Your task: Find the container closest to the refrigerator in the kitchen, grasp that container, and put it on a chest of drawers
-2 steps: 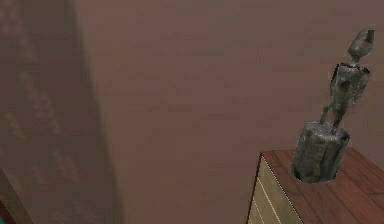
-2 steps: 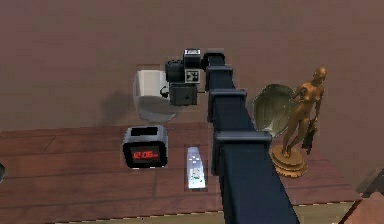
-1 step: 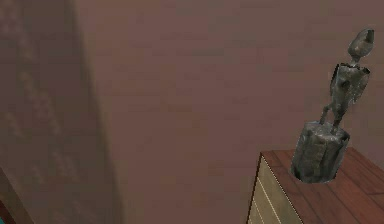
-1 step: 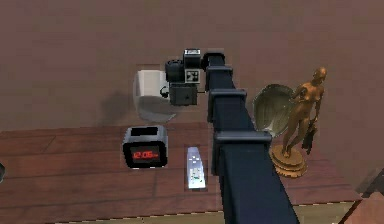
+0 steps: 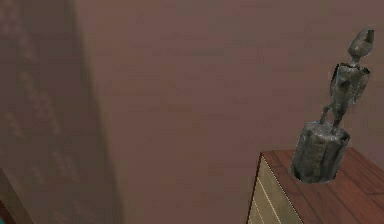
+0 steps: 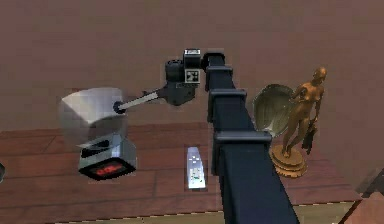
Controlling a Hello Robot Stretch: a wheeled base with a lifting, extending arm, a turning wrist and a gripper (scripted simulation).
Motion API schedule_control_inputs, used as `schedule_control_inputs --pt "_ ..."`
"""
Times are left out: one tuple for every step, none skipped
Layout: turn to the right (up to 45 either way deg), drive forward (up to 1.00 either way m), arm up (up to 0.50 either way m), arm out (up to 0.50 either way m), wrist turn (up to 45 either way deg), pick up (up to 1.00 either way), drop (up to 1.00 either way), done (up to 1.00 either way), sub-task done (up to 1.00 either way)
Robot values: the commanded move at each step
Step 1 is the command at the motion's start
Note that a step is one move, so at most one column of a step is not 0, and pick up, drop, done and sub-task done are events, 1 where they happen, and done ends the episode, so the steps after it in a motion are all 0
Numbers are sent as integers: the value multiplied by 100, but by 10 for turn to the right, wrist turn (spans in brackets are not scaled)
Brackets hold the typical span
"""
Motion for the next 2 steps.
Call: schedule_control_inputs --pt "0 0 0 0 -450 0 0 0 0" --pt "0 0 0 0 -360 0 0 0 0"
